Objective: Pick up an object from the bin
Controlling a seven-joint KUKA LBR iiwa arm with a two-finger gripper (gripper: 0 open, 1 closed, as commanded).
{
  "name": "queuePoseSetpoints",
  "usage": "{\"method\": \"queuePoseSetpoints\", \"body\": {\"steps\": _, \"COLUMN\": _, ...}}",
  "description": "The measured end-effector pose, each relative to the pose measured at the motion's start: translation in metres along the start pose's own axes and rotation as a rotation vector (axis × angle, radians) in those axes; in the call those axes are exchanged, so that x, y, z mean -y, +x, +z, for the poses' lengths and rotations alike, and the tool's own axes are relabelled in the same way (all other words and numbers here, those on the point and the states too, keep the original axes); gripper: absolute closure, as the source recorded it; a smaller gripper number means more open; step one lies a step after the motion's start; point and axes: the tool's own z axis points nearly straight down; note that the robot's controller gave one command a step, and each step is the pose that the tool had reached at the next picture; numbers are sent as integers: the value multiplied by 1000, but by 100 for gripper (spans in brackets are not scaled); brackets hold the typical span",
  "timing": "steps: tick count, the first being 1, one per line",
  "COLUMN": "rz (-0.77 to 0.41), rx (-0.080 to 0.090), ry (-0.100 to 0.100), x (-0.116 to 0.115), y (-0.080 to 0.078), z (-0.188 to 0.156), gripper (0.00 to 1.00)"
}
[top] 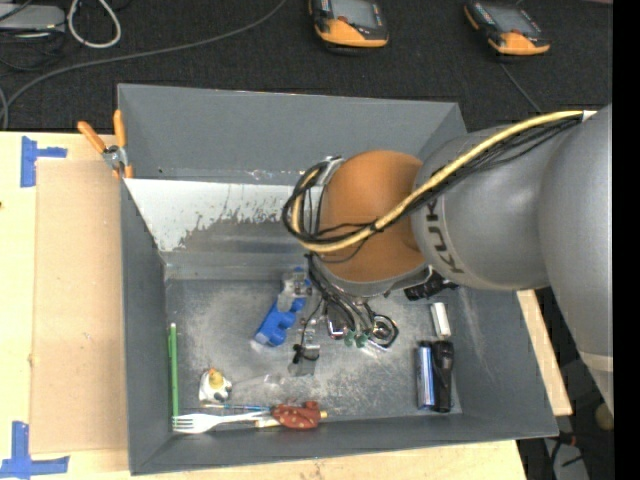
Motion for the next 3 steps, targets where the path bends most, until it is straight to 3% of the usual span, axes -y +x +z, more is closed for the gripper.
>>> {"method": "queuePoseSetpoints", "body": {"steps": 1, "rz": 4, "rx": 7, "ry": -1, "x": 0, "y": -2, "z": -3, "gripper": 0}}
{"method": "queuePoseSetpoints", "body": {"steps": 2, "rz": -207, "rx": 16, "ry": -1, "x": 7, "y": -42, "z": 46, "gripper": 0}}
{"method": "queuePoseSetpoints", "body": {"steps": 3, "rz": -406, "rx": 11, "ry": 0, "x": 17, "y": -52, "z": 66, "gripper": 0}}
